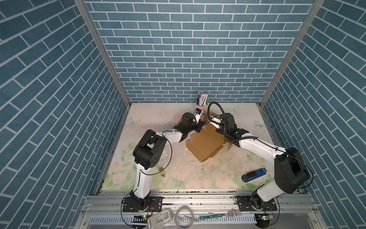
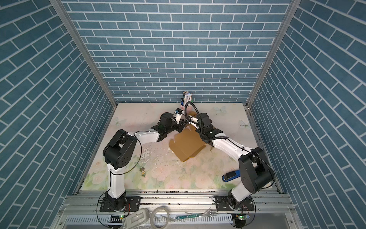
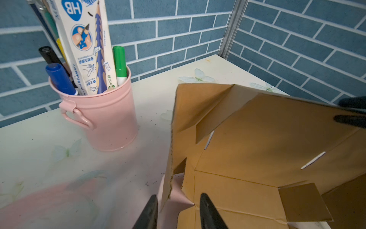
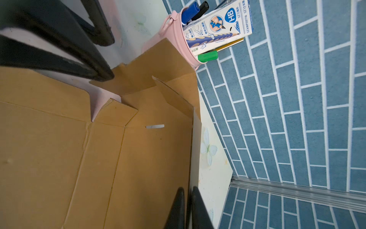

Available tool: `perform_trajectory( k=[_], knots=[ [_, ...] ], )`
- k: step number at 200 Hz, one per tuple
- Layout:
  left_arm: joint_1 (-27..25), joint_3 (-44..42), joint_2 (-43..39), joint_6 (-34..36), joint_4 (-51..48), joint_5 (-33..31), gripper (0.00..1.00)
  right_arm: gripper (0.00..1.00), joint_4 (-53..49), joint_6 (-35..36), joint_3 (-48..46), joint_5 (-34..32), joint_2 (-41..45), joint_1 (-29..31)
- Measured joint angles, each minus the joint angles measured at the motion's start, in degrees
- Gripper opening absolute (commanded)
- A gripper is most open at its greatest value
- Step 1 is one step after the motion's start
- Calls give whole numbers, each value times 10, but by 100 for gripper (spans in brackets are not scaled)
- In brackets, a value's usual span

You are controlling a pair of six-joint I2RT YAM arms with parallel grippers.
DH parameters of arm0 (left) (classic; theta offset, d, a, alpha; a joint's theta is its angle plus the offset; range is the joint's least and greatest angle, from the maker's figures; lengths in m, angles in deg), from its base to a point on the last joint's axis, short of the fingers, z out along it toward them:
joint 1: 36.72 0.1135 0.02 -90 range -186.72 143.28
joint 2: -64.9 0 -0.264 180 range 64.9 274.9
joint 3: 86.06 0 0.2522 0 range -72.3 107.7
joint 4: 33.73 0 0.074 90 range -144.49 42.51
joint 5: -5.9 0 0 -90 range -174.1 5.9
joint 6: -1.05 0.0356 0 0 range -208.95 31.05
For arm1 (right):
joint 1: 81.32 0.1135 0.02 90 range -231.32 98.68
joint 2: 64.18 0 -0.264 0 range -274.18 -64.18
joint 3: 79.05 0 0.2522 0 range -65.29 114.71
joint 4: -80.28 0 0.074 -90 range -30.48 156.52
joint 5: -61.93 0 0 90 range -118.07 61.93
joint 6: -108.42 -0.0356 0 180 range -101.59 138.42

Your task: Fold the paper box

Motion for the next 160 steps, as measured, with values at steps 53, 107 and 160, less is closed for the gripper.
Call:
perform_trajectory(
  k=[53, 107, 160],
  knots=[
    [20, 80, 26, 23, -49, 68, 36, 11, 1, 0, 0, 6, 0, 0],
    [20, 126, 62, 29, -81, 107, 15, 11, 1, 0, 0, 8, 0, 0],
    [19, 129, 67, 21, -83, 106, 0, 11, 2, 0, 0, 8, 0, 0]
  ],
)
